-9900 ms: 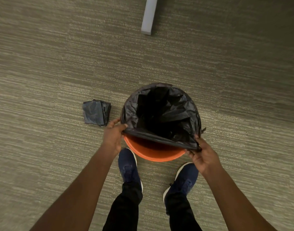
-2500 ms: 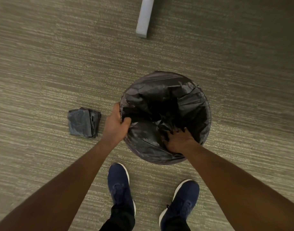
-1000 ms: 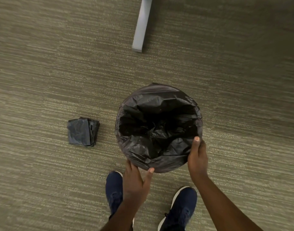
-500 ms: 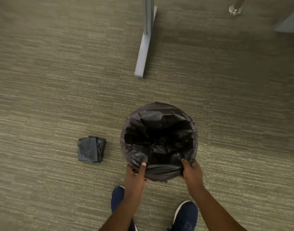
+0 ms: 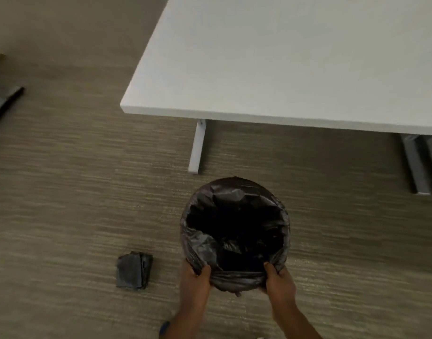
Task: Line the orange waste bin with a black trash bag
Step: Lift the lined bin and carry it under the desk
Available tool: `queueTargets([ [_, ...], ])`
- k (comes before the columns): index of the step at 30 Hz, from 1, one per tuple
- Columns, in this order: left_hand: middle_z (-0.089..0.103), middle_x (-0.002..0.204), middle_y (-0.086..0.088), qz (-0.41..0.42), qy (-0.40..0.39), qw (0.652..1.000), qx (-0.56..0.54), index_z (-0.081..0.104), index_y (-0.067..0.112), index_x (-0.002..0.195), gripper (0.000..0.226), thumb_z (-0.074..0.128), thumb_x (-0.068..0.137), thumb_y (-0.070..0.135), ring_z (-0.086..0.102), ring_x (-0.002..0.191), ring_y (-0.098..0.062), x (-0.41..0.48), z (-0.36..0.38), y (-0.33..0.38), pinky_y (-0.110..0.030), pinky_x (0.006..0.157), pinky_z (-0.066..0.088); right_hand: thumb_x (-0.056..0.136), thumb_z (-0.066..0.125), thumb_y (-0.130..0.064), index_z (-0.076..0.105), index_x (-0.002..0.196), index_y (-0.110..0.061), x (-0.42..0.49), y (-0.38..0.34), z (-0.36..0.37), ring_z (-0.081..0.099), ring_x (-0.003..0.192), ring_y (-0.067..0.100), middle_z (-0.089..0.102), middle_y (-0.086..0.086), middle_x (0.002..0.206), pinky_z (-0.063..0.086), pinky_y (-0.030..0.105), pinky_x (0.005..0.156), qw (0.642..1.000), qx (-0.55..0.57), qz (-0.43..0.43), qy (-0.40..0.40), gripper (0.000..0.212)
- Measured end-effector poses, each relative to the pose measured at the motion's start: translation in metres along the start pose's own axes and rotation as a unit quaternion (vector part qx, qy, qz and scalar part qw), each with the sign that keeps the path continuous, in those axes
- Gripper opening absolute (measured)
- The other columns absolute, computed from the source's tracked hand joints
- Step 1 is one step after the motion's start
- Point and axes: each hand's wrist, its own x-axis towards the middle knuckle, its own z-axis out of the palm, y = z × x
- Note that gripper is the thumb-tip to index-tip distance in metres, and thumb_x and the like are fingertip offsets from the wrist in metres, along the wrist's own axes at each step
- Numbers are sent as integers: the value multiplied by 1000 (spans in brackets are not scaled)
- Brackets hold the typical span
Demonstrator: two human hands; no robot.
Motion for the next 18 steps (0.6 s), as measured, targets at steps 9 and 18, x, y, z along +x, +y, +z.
queueTargets([
  [9,68,117,-14,26,-20,999,-19,54,10,131,36,62,95,8,69,103,-34,-6,53,69,-52,87,60,101,59,-21,64,118,-8,11,-78,-30,71,91,34,71,14,103,62,49,81,999,24,-15,15,22],
  [18,70,119,-17,22,-59,996,-57,57,12,128,35,66,94,11,70,105,-38,100,118,108,-56,89,59,99,60,-22,60,82,-20,111,-128,5,67,76,24,66,4,82,57,38,65,998,48,-20,40,17],
])
